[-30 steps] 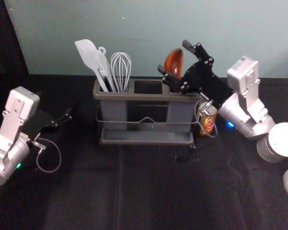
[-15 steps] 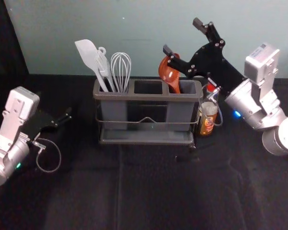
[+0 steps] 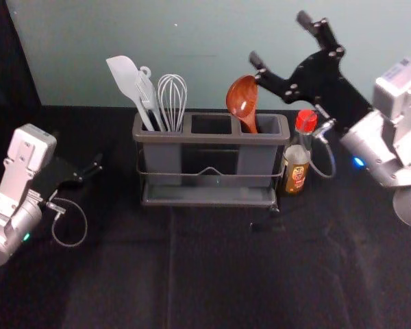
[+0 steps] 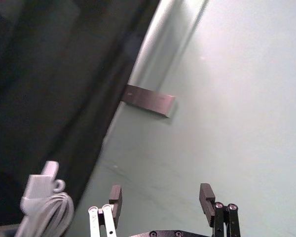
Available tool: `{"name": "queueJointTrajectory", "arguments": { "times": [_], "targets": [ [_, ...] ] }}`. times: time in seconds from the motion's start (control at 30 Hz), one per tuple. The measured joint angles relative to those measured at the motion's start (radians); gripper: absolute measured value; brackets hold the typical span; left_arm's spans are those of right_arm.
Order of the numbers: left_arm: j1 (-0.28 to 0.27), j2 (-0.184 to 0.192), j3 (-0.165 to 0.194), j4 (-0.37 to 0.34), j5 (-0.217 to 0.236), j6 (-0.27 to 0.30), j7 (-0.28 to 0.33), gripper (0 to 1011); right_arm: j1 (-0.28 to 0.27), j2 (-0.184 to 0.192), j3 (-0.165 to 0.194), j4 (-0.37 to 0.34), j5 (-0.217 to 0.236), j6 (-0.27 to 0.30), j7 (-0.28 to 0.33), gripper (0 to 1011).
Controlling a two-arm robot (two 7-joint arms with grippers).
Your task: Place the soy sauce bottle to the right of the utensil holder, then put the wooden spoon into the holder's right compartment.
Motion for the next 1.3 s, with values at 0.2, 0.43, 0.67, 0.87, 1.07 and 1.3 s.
{"name": "queueJointTrajectory", "arguments": {
  "times": [0.2, 0.43, 0.67, 0.87, 1.07, 1.3],
  "targets": [
    [0.0, 0.0, 0.0, 0.0, 0.0, 0.0, 0.0, 1005, -0.062, 0.007, 0.069, -0.075, -0.051, 0.033, -0.087, 1004],
    [0.0, 0.0, 0.0, 0.0, 0.0, 0.0, 0.0, 1005, -0.102, 0.005, 0.138, -0.103, -0.087, 0.054, -0.147, 1004],
    [0.0, 0.0, 0.0, 0.0, 0.0, 0.0, 0.0, 1005, -0.138, -0.007, 0.199, -0.114, -0.154, 0.113, -0.221, 1004],
    [0.0, 0.0, 0.0, 0.0, 0.0, 0.0, 0.0, 1005, -0.159, -0.023, 0.237, -0.111, -0.175, 0.154, -0.25, 1004],
    [0.0, 0.0, 0.0, 0.0, 0.0, 0.0, 0.0, 1005, -0.178, -0.029, 0.258, -0.095, -0.187, 0.172, -0.249, 1004],
    [0.0, 0.0, 0.0, 0.0, 0.0, 0.0, 0.0, 1005, -0.186, -0.041, 0.265, -0.034, -0.21, 0.16, -0.258, 1004]
  ]
}}
